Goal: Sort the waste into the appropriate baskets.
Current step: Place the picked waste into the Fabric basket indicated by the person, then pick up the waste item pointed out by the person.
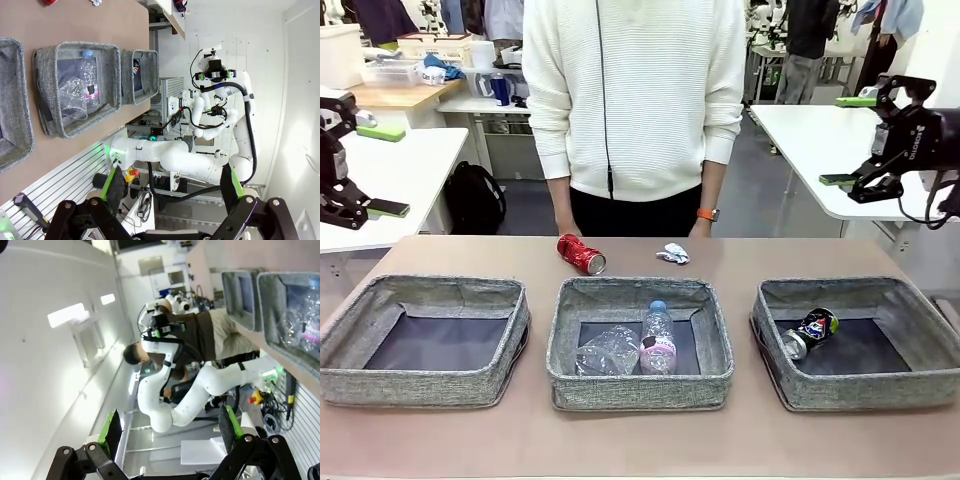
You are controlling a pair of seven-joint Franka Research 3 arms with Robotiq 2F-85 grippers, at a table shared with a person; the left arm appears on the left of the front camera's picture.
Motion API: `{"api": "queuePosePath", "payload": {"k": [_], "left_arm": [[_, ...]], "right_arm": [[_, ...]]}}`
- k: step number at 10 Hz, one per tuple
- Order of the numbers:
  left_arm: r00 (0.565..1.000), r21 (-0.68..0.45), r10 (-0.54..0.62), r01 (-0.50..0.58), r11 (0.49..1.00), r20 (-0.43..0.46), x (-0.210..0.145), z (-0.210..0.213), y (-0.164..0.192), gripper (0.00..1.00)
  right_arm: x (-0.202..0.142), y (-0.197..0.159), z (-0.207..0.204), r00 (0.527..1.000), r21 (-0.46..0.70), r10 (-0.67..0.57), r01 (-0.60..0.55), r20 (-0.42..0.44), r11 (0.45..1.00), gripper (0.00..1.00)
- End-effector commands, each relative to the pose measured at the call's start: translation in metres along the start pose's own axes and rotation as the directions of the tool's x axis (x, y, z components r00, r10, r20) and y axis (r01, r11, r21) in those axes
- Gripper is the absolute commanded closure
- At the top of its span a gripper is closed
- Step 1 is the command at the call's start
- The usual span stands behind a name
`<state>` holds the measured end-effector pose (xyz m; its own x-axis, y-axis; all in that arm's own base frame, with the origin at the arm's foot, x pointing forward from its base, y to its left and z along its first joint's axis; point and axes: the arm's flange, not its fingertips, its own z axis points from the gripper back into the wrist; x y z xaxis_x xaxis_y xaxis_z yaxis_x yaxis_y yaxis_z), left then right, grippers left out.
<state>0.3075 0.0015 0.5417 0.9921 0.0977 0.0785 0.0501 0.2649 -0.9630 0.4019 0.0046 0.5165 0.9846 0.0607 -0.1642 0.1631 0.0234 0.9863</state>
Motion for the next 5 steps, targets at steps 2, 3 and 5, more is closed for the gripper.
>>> {"api": "queuePosePath", "payload": {"k": [2, 3, 5], "left_arm": [[1.0, 0.003, -0.012, 0.012, 1.0, -0.007, -0.0017, 0.0002, -0.0003, 0.0], [1.0, 0.003, -0.012, 0.012, 1.0, -0.007, -0.0017, 0.0002, -0.0003, 0.0], [1.0, 0.003, -0.012, 0.012, 1.0, -0.007, -0.0017, 0.0002, -0.0003, 0.0]], "right_arm": [[-0.0005, 0.0025, 0.0006, 1.0, -0.013, -0.017, 0.017, -0.001, 1.0, 0.0], [-0.0005, 0.0025, 0.0006, 1.0, -0.013, -0.017, 0.017, -0.001, 1.0, 0.0], [-0.0005, 0.0025, 0.0006, 1.0, -0.013, -0.017, 0.017, -0.001, 1.0, 0.0]]}}
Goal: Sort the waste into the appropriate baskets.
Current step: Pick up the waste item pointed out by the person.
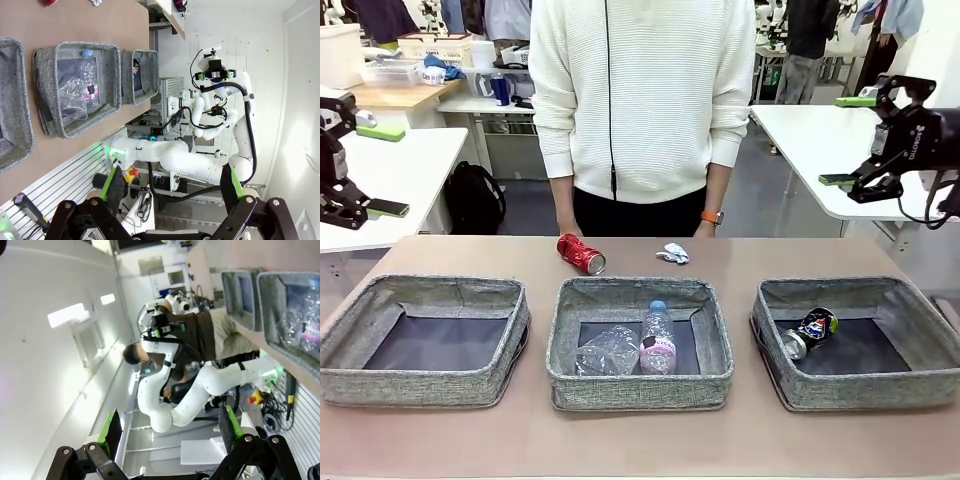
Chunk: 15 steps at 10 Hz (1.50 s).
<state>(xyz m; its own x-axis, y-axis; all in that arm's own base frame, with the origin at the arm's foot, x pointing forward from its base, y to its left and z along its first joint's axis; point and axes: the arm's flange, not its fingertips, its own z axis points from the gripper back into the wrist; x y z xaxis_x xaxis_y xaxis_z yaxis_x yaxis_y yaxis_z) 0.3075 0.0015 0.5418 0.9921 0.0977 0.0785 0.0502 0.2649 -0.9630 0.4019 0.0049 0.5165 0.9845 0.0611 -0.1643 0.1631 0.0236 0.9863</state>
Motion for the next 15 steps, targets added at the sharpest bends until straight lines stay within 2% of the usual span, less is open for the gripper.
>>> {"api": "queuePosePath", "payload": {"k": [1, 15], "left_arm": [[1.0, 0.003, -0.012, 0.012, 1.0, -0.007, -0.0017, 0.0002, -0.0003, 0.0], [1.0, 0.003, -0.012, 0.012, 1.0, -0.007, -0.0017, 0.0002, -0.0003, 0.0]], "right_arm": [[-0.0005, 0.0025, 0.0009, 1.0, -0.013, -0.017, 0.017, 0.0, 1.0, 0.0], [-0.0005, 0.0025, 0.0009, 1.0, -0.013, -0.017, 0.017, 0.0, 1.0, 0.0]]}}
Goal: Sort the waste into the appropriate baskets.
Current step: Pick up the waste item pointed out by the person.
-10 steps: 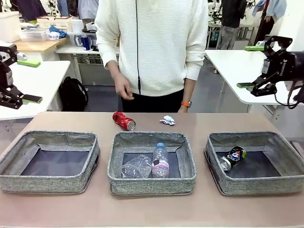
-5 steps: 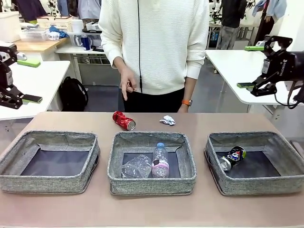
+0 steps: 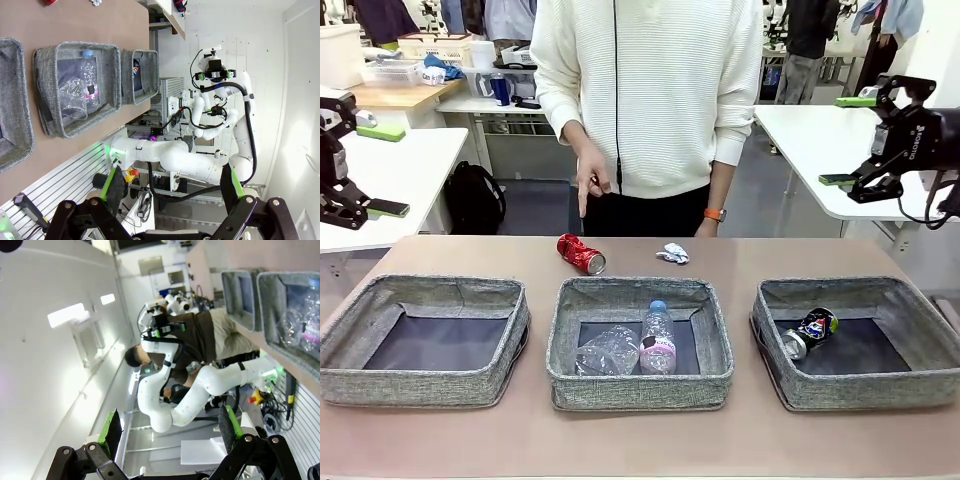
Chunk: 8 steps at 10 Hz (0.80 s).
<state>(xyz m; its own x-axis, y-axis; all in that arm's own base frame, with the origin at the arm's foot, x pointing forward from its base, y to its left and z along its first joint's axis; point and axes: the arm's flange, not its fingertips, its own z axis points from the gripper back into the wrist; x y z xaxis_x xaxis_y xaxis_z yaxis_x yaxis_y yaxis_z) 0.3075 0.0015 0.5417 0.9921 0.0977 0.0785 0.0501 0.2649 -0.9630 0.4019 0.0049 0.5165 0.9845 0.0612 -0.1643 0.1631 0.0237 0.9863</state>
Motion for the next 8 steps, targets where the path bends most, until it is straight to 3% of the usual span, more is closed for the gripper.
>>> {"api": "queuePosePath", "payload": {"k": [1, 2, 3, 4, 6, 8], "left_arm": [[1.0, 0.003, -0.012, 0.012, 1.0, -0.007, -0.002, 0.0, 0.0, 0.0], [1.0, 0.0, 0.0, 0.0, 1.0, 0.0, 0.0, 0.0, 0.0, 0.0], [0.997, 0.119, 0.033, -0.025, 0.993, -0.063, 0.005, -0.014, -0.01, 0.0], [0.997, 0.27, 0.072, -0.069, 0.96, -0.001, 0.013, -0.025, -0.016, 0.0], [0.992, 0.503, 0.114, -0.074, 0.861, -0.05, 0.037, -0.067, -0.032, 0.0], [0.985, 0.676, 0.157, -0.165, 0.718, 0.073, 0.064, -0.123, -0.039, 0.0]], "right_arm": [[-0.001, 0.002, 0.001, 1.0, -0.013, -0.017, 0.017, 0.0, 1.0, 0.0], [-0.001, 0.002, 0.001, 1.0, -0.013, -0.017, 0.017, 0.0, 1.0, 0.0], [-0.001, 0.002, 0.001, 1.0, -0.013, -0.017, 0.017, 0.0, 1.0, 0.0], [-0.001, 0.002, 0.001, 1.0, -0.013, -0.017, 0.017, 0.0, 1.0, 0.0], [-0.001, 0.002, 0.001, 1.0, -0.013, -0.017, 0.017, 0.0, 1.0, 0.0], [-0.001, 0.002, 0.001, 1.0, -0.013, -0.017, 0.017, 0.0, 1.0, 0.0]]}}
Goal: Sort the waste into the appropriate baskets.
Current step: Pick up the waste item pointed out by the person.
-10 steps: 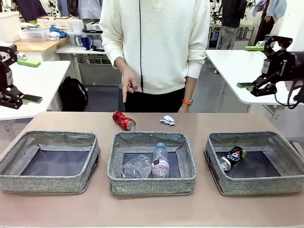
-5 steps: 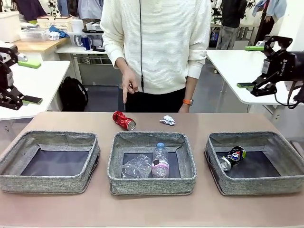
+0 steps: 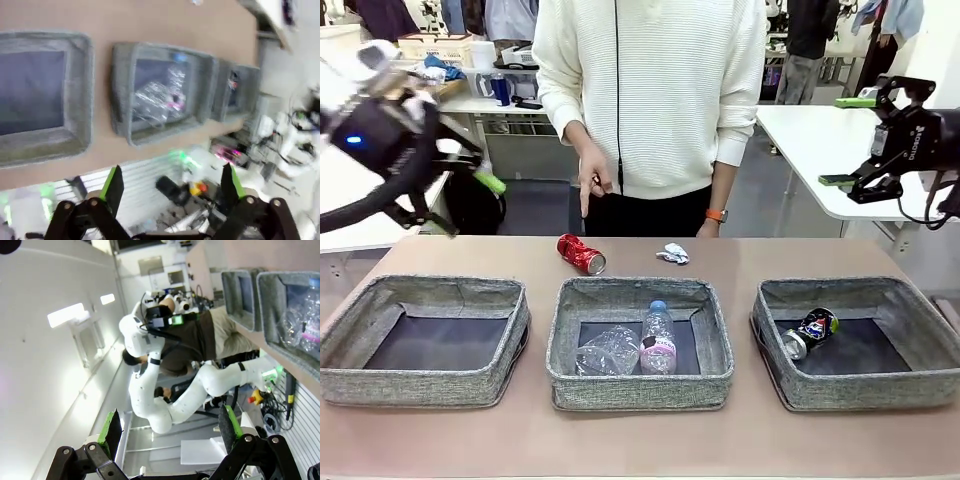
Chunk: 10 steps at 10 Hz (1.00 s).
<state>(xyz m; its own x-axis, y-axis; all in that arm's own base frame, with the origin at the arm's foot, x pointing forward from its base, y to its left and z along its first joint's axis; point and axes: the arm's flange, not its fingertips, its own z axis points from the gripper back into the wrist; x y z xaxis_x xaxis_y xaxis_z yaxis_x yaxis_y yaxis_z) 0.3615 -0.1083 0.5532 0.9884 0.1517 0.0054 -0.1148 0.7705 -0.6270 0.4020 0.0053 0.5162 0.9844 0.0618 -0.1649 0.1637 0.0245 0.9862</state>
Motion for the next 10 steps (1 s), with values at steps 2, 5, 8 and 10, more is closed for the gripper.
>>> {"api": "queuePosePath", "payload": {"k": [2, 5, 8, 10], "left_arm": [[0.983, 0.306, 0.183, -0.184, 0.934, 0.033, 0.032, -0.053, -0.039, 0.0], [0.958, 0.207, 0.174, -0.223, 0.953, 0.229, 0.042, -0.091, -0.077, 0.0], [0.979, 0.327, 0.164, -0.195, 0.925, 0.121, 0.031, -0.086, -0.052, 0.0], [0.956, 0.315, 0.22, -0.272, 0.909, 0.192, 0.054, -0.117, -0.077, 0.0]], "right_arm": [[-0.001, 0.003, 0.001, 1.0, -0.012, -0.017, 0.017, 0.001, 1.0, 0.0], [-0.001, 0.003, 0.001, 1.0, -0.012, -0.017, 0.017, 0.001, 1.0, 0.0], [-0.001, 0.003, 0.001, 1.0, -0.012, -0.017, 0.017, 0.001, 1.0, 0.0], [-0.001, 0.003, 0.001, 1.0, -0.012, -0.017, 0.017, 0.001, 1.0, 0.0]]}}
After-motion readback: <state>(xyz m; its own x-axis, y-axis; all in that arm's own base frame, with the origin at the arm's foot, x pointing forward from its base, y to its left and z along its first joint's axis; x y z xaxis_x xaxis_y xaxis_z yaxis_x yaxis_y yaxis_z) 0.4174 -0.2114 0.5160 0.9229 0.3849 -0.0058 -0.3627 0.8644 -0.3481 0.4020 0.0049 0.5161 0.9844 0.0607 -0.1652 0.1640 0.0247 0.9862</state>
